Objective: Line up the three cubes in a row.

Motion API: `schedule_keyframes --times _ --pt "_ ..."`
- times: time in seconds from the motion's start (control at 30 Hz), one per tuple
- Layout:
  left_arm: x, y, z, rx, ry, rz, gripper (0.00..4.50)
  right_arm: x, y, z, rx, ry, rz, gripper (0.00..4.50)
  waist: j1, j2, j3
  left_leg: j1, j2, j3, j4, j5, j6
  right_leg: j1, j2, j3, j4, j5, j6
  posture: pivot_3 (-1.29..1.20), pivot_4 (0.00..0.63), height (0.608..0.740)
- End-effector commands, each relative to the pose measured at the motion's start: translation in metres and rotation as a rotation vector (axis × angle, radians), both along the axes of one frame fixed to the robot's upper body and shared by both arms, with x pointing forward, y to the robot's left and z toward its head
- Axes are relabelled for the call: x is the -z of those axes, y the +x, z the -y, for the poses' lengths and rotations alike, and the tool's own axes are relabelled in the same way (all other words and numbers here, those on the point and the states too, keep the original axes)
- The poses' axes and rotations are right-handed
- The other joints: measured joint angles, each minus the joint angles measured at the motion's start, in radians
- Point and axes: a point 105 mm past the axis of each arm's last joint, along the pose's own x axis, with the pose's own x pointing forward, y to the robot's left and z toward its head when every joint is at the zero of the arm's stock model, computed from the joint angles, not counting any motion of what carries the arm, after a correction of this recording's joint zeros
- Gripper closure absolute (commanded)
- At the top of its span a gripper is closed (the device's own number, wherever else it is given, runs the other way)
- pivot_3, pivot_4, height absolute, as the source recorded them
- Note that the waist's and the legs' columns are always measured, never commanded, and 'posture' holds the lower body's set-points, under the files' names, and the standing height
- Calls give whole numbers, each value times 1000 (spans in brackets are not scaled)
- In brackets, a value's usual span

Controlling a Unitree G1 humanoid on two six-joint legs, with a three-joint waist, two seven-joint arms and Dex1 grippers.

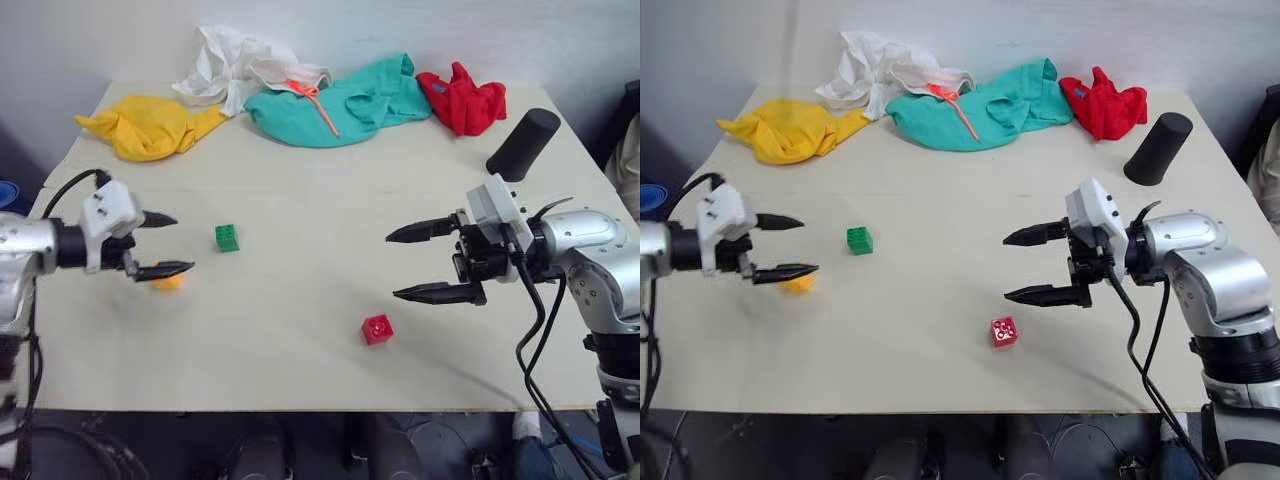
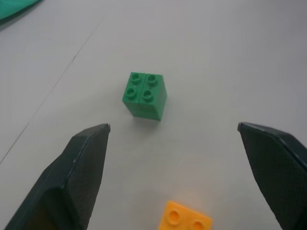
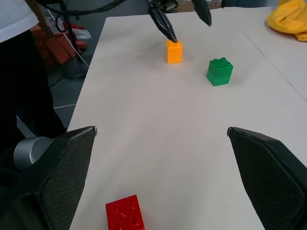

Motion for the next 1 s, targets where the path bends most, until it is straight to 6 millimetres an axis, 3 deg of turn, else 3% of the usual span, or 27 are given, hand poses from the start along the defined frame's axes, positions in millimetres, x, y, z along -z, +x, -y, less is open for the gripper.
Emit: schedule_keyframes --times 0.03,0.5,0.67,0.87,1.0 --pt "4 25 4 29 65 -16 0 -10 -11 3 39 15 65 21 5 -1 0 0 0 0 1 0 0 0 0 0 0 0 0 0 150 740" --pt "27 60 33 59 79 -106 0 -12 -19 3 128 40 99 21 1 -2 0 -1 -1 -1 1 0 2 0 -1 -1 0 1 1 0 150 740" --pt "33 62 35 50 96 -132 1123 -16 -18 2 135 49 109 0 0 -2 0 -1 -1 -1 1 0 2 0 -1 -1 0 1 1 0 150 740" --pt "30 62 40 76 69 -134 2997 -12 -19 3 131 37 93 0 0 -2 0 -1 -1 -1 2 0 2 0 -2 -2 0 1 1 0 150 740" --pt "28 57 43 122 47 -136 3018 -5 -21 4 109 1 69 0 1 -2 0 -1 -1 -1 2 0 3 0 -2 -2 0 1 1 0 150 740"
